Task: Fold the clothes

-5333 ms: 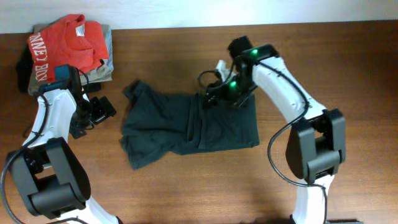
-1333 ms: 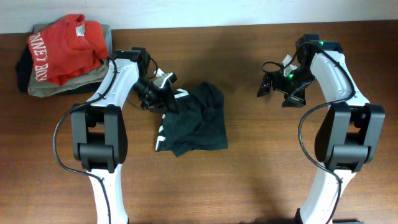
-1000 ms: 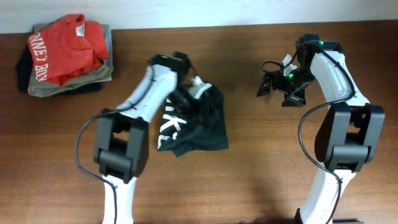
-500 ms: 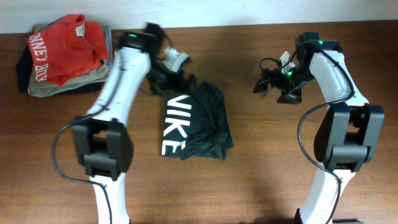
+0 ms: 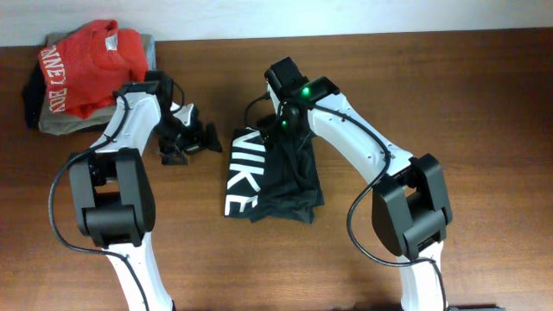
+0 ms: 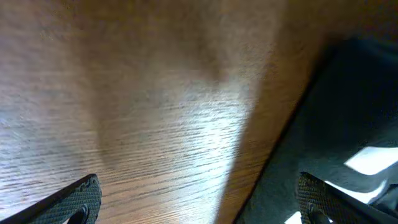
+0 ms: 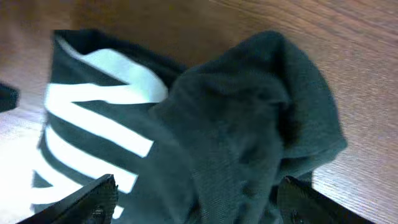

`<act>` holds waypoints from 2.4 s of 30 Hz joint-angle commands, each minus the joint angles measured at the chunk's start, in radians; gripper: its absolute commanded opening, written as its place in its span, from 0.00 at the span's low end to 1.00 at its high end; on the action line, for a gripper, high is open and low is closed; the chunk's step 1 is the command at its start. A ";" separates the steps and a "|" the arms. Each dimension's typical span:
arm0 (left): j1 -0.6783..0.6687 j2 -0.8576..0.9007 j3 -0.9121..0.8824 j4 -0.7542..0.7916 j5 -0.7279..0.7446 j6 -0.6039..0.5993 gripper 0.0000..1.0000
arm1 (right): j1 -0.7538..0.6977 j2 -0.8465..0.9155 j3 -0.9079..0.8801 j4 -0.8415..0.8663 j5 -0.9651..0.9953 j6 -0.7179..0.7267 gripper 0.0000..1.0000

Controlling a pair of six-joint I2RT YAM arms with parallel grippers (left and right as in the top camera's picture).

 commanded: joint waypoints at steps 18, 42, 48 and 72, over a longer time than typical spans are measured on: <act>-0.002 -0.020 -0.016 0.029 -0.001 -0.005 0.99 | -0.182 0.069 0.070 -0.072 0.180 0.051 0.04; -0.010 -0.020 -0.016 0.027 -0.015 -0.005 0.99 | -0.240 0.066 -0.110 -0.292 -0.213 -0.108 0.48; -0.010 -0.020 -0.016 0.027 -0.015 -0.005 0.99 | -0.245 0.065 -0.124 -0.309 -0.037 0.006 0.04; -0.010 -0.020 -0.016 0.027 -0.015 -0.005 0.99 | -0.393 -0.142 0.146 -0.722 0.193 0.100 0.91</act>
